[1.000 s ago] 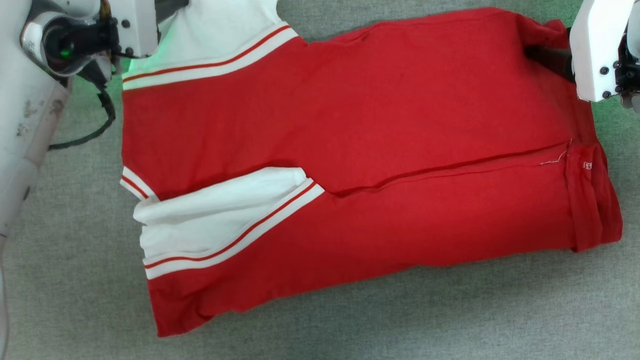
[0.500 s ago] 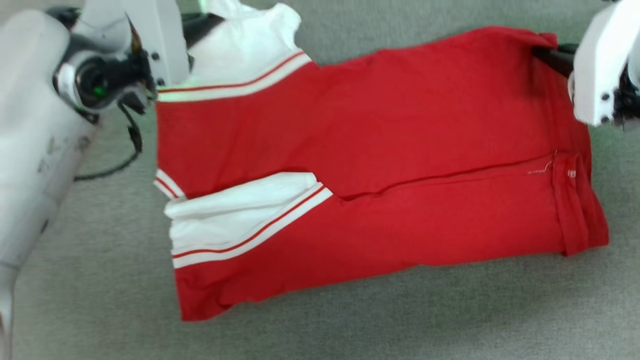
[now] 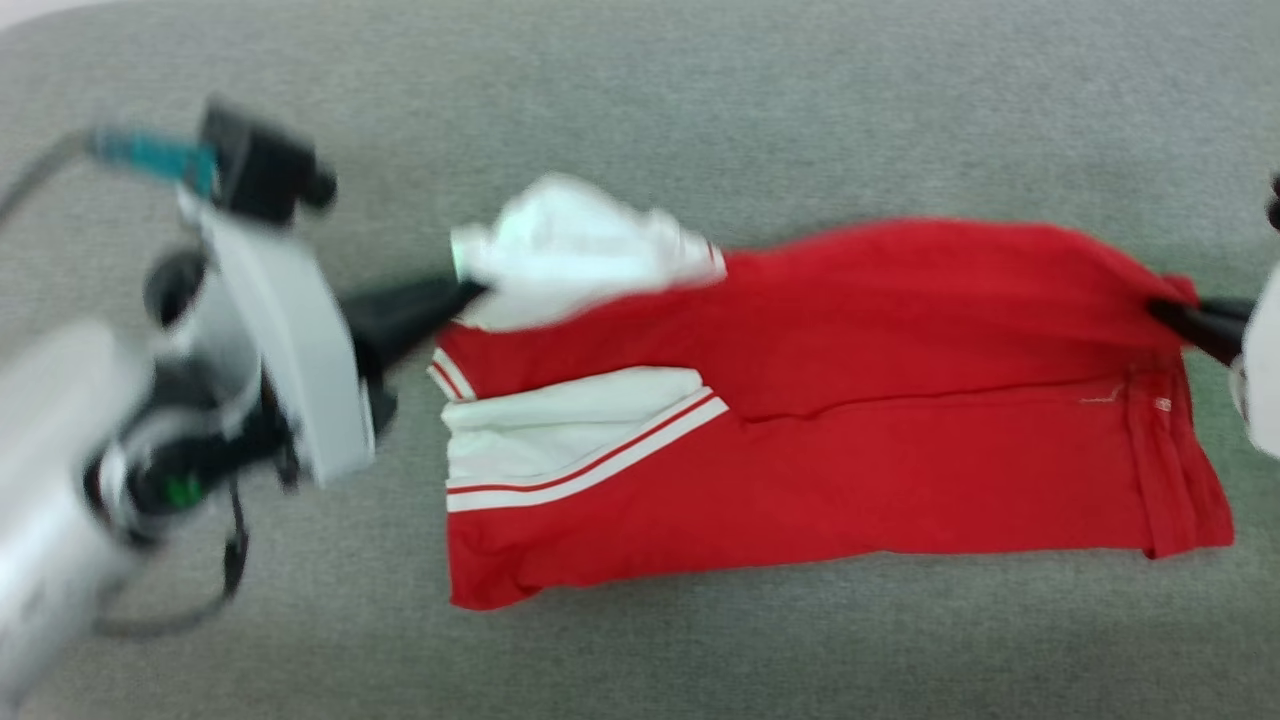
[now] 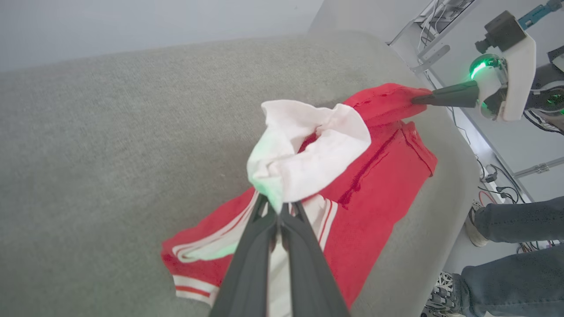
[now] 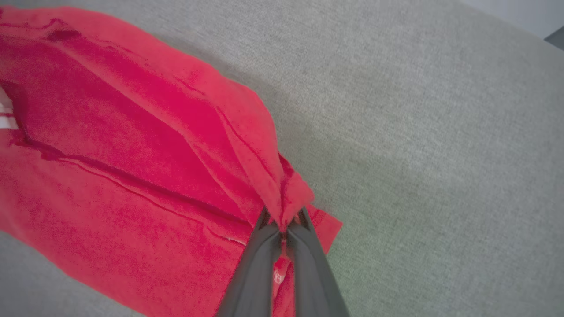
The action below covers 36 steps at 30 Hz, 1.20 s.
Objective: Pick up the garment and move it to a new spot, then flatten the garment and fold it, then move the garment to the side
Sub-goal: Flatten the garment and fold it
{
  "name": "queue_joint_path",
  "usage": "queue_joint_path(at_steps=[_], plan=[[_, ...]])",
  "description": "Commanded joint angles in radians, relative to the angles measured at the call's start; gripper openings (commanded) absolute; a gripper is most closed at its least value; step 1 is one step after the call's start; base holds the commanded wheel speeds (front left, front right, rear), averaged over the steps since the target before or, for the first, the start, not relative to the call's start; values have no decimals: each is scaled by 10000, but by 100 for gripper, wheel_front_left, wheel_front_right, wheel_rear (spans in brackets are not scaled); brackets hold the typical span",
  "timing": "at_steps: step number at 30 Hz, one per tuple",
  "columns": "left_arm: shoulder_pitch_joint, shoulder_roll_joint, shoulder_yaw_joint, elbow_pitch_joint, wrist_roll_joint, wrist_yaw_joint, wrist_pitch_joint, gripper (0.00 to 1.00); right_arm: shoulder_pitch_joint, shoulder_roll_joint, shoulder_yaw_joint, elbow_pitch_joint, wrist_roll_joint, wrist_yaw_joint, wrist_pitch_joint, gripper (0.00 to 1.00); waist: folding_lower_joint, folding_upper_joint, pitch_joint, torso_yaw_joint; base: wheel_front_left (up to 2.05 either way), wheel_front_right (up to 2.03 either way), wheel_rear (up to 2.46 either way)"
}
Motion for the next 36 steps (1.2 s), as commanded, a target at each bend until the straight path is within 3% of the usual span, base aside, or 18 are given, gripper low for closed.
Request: queue_joint_path(at_steps=[1,5,10,14,17,22,26,27,28,29,30,32,33,36], plan=[[360,116,-10,-297,-15,10,-271,0,365,-169,-179,-123,41,-4,-71,0,0,0,-70,168,0,0,0],[1579,703,14,-1156,-148,12,-1274,0,1492,-519,-879,-629,152,-4,-193,0,0,0,16,251,0,0,0],[2824,956,-277,-1724,-71,152,-2097,0,2814,-421,-1790,-965,152,-4,-311,0,0,0,179,296,0,0,0],[3317,726,-407,-1483,72,313,-2639,0,3541,-105,-2373,-962,-183,-4,-426,0,0,0,367,326,0,0,0],[3522,209,-356,-1030,-207,287,-3054,0,3691,439,-2697,-695,-478,-4,-644,0,0,0,501,310,0,0,0],[3506,-322,-398,-143,-117,174,-3378,0,3610,1244,-2748,-292,-1036,-4,-803,0,0,0,613,285,0,0,0],[3452,-493,-419,249,-51,123,-3507,0,3612,1471,-2725,-298,-1212,-4,-795,0,0,0,590,288,0,0,0],[3450,-550,-414,327,-37,97,-3574,8,3608,1493,-2770,-332,-1248,-4,-857,12,0,0,551,295,0,0,0],[3448,-596,-401,401,-7,77,-3663,24,3626,1495,-2820,-362,-1269,2,-906,54,0,0,496,308,0,0,0],[3459,-638,-382,470,14,81,-3745,45,3674,1482,-2893,-403,-1252,2,-950,85,0,0,420,334,0,0,0],[3507,-656,-381,511,-4,68,-3820,56,3731,1505,-3023,-420,-1210,2,-1032,100,0,0,335,359,0,0,0],[3628,-676,-336,583,54,80,-4053,89,3827,1510,-3334,-401,-1189,1,-1164,100,0,0,138,435,0,0,0],[3707,-704,-303,633,51,118,-4182,100,3928,1478,-3477,-388,-1207,-5,-1219,100,0,0,28,497,0,0,0],[3935,-779,-205,659,-14,193,-4586,100,4299,1497,-3887,-376,-1183,-5,-1350,100,0,0,-293,725,0,0,0]])
